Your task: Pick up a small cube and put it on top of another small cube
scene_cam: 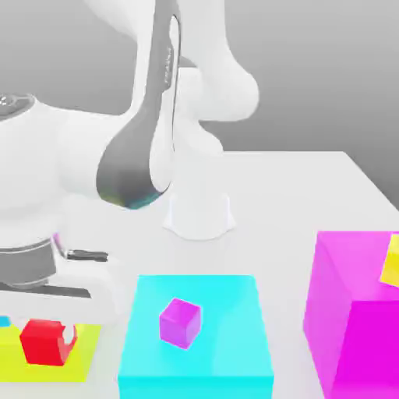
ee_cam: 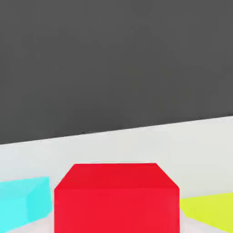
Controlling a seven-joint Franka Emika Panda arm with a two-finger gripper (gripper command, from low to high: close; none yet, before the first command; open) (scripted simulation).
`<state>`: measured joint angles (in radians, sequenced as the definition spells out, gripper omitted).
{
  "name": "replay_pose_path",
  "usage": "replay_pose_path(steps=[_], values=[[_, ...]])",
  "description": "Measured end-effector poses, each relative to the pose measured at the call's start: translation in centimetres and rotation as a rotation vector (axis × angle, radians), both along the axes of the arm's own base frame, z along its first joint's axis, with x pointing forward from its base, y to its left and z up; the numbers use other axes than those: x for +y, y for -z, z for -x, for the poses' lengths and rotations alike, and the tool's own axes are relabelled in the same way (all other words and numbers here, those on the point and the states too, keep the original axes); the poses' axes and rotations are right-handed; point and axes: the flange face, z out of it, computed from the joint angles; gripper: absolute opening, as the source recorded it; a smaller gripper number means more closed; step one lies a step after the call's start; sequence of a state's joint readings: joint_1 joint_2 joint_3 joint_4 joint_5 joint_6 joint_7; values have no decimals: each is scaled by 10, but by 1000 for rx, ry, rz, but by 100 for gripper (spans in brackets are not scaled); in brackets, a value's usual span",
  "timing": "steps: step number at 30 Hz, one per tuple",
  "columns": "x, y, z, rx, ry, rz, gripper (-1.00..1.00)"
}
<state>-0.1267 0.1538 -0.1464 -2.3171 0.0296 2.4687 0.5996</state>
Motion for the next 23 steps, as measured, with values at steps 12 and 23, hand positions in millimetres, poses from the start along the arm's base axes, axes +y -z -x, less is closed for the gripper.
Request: replay_pose_path(steps=[12,23], values=[[113,21,66,-1,-46,-5,-100],[112,-9,66,-1,-44,-4,100]])
